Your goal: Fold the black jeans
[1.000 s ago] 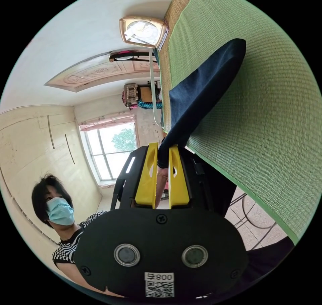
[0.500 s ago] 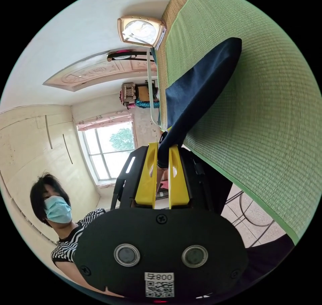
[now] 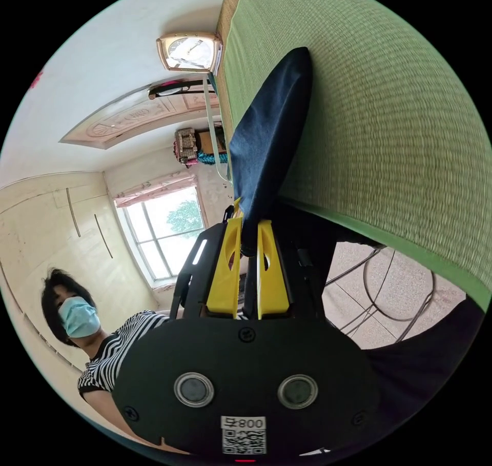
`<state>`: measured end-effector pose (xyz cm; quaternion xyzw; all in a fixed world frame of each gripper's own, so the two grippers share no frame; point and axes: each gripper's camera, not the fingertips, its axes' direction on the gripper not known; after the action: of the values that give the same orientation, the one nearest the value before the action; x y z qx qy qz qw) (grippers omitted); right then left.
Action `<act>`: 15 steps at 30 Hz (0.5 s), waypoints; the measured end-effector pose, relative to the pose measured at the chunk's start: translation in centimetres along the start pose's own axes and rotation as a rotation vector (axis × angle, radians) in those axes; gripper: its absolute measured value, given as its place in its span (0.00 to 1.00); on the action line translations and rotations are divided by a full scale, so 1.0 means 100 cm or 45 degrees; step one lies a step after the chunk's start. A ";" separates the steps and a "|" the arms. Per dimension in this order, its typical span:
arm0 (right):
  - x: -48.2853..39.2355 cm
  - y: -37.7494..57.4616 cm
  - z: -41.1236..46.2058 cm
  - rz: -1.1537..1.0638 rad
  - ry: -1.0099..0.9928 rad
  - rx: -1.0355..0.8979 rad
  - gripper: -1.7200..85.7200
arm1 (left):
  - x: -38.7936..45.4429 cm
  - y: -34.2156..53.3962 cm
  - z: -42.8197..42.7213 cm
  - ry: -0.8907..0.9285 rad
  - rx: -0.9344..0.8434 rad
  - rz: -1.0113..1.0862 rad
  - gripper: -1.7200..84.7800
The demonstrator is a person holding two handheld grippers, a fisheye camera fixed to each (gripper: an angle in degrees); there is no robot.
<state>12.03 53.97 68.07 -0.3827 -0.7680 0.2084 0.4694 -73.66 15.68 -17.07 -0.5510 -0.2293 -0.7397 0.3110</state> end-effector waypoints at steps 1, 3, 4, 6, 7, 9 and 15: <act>-0.001 0.006 0.000 -0.005 -0.004 0.001 0.08 | 0.000 0.003 0.004 -0.002 0.001 0.002 0.11; -0.003 0.014 0.000 -0.006 -0.015 0.009 0.08 | -0.002 0.005 0.013 -0.010 -0.012 -0.001 0.11; -0.004 0.018 0.001 -0.004 -0.016 0.017 0.08 | -0.006 0.005 0.019 -0.012 -0.017 -0.018 0.11; -0.006 0.021 0.003 -0.015 0.002 0.012 0.08 | -0.013 0.004 0.031 -0.008 -0.019 -0.044 0.12; -0.006 0.023 0.005 -0.015 0.018 0.009 0.08 | -0.016 0.003 0.039 -0.012 -0.024 -0.051 0.12; -0.005 0.027 0.008 0.001 0.023 0.008 0.08 | -0.021 0.002 0.051 -0.022 -0.028 -0.054 0.13; 0.001 0.046 0.014 0.060 -0.027 0.049 0.09 | -0.037 -0.004 0.095 -0.011 -0.014 -0.072 0.17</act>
<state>12.58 56.93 64.31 -0.3894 -0.7594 0.2383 0.4635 -66.83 23.17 -17.91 -0.5491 -0.2421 -0.7471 0.2859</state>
